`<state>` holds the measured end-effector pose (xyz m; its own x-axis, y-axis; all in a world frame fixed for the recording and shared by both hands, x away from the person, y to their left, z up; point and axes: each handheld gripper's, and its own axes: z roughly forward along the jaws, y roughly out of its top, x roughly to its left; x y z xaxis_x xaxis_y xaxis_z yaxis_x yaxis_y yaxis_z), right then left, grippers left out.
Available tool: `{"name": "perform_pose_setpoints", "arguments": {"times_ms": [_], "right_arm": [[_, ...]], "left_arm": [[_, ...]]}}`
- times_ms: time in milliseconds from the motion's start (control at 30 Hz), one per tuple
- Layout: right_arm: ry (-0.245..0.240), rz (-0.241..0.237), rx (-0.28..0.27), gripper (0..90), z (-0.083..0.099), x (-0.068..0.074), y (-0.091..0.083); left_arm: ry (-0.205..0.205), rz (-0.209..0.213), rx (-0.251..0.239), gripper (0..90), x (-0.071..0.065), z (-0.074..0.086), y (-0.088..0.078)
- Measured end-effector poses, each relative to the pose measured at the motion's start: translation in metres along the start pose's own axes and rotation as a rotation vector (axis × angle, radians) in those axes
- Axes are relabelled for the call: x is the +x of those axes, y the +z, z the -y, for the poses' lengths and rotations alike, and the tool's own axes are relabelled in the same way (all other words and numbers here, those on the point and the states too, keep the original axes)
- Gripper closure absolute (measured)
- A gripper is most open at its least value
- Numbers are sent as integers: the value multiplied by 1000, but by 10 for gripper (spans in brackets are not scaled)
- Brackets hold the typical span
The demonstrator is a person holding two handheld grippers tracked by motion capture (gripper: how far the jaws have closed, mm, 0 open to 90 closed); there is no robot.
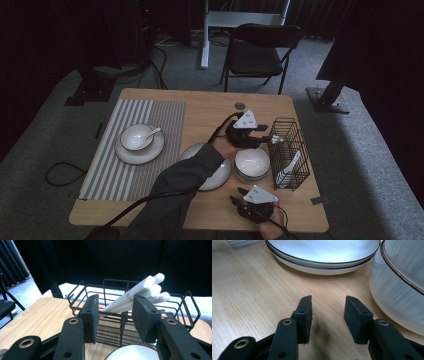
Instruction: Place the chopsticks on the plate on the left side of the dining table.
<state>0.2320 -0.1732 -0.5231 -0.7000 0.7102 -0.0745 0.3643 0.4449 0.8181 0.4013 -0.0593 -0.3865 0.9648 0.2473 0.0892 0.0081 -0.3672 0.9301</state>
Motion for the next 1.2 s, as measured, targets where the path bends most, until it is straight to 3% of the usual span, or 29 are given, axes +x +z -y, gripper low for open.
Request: {"name": "perform_pose_setpoints", "arguments": {"times_ms": [633,867,1200], "right_arm": [[-4,3,5,572,0,0,0],[-4,2,4,572,0,0,0],[-7,3,3,571,0,0,0]], "left_arm": [[10,13,-57,568,-3,-6,-20],[23,21,-51,567,-6,-10,-17],[27,-7,-41,568,-5,-13,-14]]}}
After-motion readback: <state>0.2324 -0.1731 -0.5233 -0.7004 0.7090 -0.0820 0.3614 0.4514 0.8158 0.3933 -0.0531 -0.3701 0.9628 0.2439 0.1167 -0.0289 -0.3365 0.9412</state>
